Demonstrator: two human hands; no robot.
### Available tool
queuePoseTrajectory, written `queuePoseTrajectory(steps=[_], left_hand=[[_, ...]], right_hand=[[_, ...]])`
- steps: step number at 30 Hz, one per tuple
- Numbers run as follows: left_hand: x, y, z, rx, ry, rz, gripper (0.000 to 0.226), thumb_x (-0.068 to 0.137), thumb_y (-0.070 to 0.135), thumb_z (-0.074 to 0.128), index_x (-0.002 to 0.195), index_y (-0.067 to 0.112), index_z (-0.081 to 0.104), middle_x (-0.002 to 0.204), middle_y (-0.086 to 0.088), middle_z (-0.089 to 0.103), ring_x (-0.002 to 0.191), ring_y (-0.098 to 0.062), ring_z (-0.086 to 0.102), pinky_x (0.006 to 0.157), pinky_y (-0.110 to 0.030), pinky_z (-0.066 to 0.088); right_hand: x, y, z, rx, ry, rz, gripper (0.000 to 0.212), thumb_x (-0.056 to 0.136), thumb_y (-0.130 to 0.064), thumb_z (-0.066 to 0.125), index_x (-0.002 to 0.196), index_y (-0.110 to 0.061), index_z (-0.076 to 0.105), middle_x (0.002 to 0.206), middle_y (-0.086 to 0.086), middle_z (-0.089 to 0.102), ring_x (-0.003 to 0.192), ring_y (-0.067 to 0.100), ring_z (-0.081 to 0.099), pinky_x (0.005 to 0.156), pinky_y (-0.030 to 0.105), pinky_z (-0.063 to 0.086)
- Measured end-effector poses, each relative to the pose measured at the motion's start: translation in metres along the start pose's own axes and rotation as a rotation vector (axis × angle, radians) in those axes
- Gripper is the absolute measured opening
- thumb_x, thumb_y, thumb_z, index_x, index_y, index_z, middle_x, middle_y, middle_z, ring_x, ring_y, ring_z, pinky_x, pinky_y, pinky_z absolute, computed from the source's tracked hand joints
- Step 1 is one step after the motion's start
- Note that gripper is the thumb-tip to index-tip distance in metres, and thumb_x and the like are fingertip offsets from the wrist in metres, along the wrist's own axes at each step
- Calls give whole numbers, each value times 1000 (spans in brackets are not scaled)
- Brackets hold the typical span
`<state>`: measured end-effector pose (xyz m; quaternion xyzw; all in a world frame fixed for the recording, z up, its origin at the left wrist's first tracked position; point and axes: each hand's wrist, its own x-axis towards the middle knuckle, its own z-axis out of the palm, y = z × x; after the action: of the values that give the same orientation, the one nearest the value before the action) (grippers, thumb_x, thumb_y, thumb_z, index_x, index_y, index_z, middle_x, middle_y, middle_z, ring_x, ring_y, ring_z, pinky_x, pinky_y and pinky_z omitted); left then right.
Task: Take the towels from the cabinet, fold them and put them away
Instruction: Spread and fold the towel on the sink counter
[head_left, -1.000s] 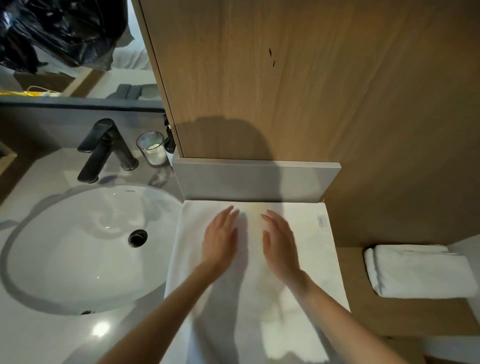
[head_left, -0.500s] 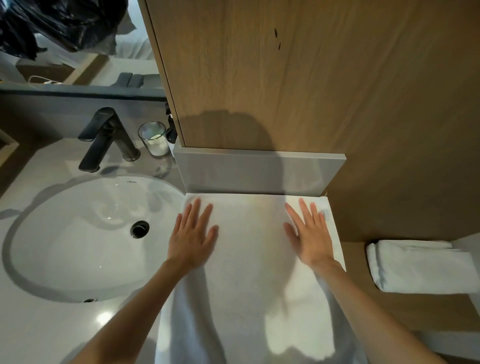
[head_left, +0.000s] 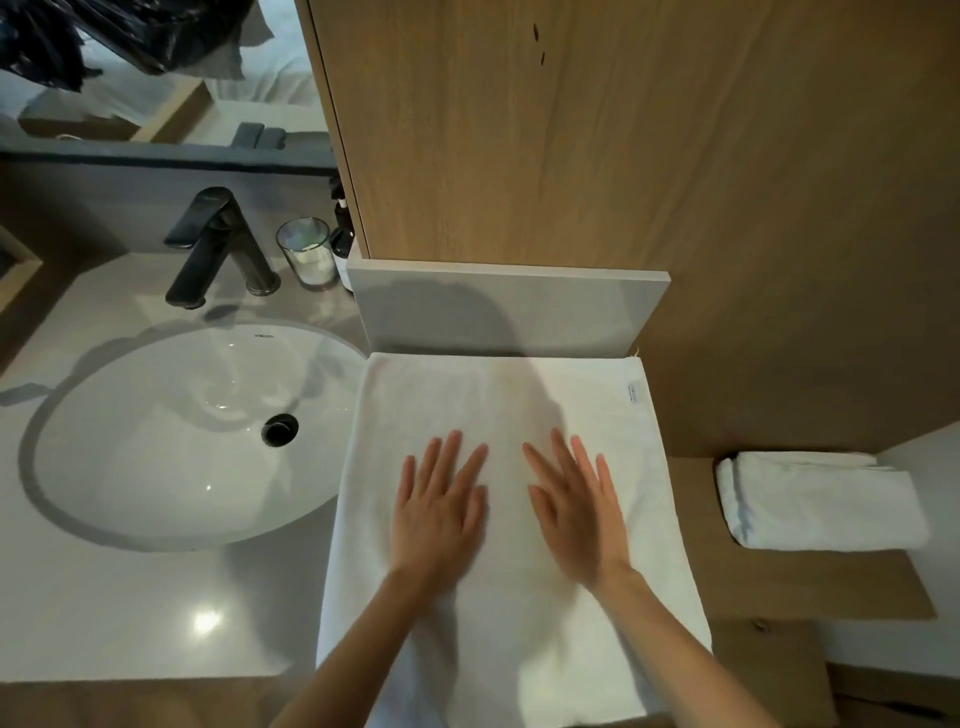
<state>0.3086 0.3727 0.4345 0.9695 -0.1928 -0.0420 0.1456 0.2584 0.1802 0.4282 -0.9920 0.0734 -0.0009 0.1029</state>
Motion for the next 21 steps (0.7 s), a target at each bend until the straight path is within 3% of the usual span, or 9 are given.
queuePoseTrajectory(steps=[3, 9, 12, 14, 18, 21], left_hand=[[-8, -25, -10, 22, 34, -36, 52, 98, 49, 17, 150, 44, 16, 161, 10, 4, 148, -11, -4, 120, -35, -2], [-18, -44, -19, -5, 9, -79, 60, 93, 53, 9, 152, 40, 11, 160, 9, -4, 147, -9, -8, 119, -30, -6], [-14, -36, -24, -73, -36, -175, 62, 95, 51, 10, 153, 30, 9, 162, 0, -2, 149, -17, -5, 120, -33, -2], [-18, -25, -28, -95, -28, -178, 55, 102, 40, 18, 154, 23, 8, 161, -3, -1, 149, -20, -3, 121, -35, 1], [-52, 8, -29, -113, 56, -42, 69, 89, 46, -6, 152, 22, 3, 157, 4, -8, 146, -17, -11, 116, -29, -10], [-76, 26, -11, -118, 3, -13, 67, 89, 45, -10, 152, 25, -1, 157, 4, -12, 146, -19, -14, 120, -35, -9]], right_hand=[[-9, 29, -8, -8, 4, 15, 50, 101, -51, 18, 150, -46, 17, 162, -8, 10, 150, 17, 4, 121, 41, 8], [-23, 57, -22, 11, -51, 177, 58, 94, -59, 1, 151, -47, 6, 162, -8, -6, 148, 14, -13, 120, 41, -2], [-22, 52, -34, -28, -151, 220, 54, 101, -50, 8, 153, -39, 0, 162, -2, -9, 149, 20, -13, 120, 44, -5], [-24, 37, -40, -4, -150, 202, 52, 105, -38, 16, 155, -30, 6, 163, 2, -4, 149, 23, -10, 120, 44, -6], [-53, -19, -34, 219, 1, 89, 49, 104, -24, 34, 152, -24, 27, 161, 2, 14, 150, 23, 5, 121, 41, -4], [-83, -54, -10, 158, -32, 51, 50, 103, -27, 34, 152, -28, 26, 161, 2, 17, 149, 25, 9, 119, 46, 0]])
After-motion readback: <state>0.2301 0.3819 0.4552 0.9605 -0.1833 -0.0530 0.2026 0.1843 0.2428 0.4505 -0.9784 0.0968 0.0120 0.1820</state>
